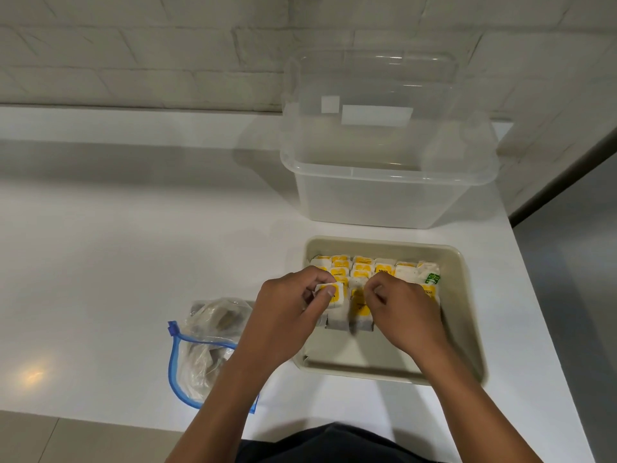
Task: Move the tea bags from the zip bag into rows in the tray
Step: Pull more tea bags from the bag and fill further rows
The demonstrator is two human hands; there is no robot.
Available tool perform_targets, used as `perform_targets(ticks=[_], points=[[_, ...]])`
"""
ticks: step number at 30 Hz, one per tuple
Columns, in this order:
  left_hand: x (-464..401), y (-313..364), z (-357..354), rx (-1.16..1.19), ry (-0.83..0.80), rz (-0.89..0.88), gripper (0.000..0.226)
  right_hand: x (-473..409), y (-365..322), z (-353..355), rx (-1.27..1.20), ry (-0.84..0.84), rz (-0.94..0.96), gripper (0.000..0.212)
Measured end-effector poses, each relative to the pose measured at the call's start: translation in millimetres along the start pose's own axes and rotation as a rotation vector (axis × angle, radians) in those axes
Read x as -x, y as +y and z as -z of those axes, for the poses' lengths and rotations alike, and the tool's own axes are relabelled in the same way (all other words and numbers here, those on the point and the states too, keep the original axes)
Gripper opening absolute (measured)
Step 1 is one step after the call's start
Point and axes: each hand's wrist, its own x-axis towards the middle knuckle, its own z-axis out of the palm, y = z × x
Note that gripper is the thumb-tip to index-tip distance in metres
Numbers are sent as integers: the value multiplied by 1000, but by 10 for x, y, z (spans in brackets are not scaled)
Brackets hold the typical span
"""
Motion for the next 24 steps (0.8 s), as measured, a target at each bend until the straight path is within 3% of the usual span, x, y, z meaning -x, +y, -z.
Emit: perform_targets(ticks=[4,8,11,16,21,24], points=[[-73,18,-65,-59,-27,-53,5,97,-18,125,-231,26,51,12],[-177,37,-171,-113,-130,-64,13,256,-79,383,-440,-60,68,35],[-228,72,-249,-76,-198,-40,8,320,-99,498,-448,-118,92,35],[-286,133,-336,28,-241,-9,9,311,-7,480,-476,-107,118,4],[-281,152,-396,73,-326,7,13,294,123,424,-437,-133,73,8],[-261,142,-384,55,-320,-27,12,269,250,381,-250,-197,29,11]])
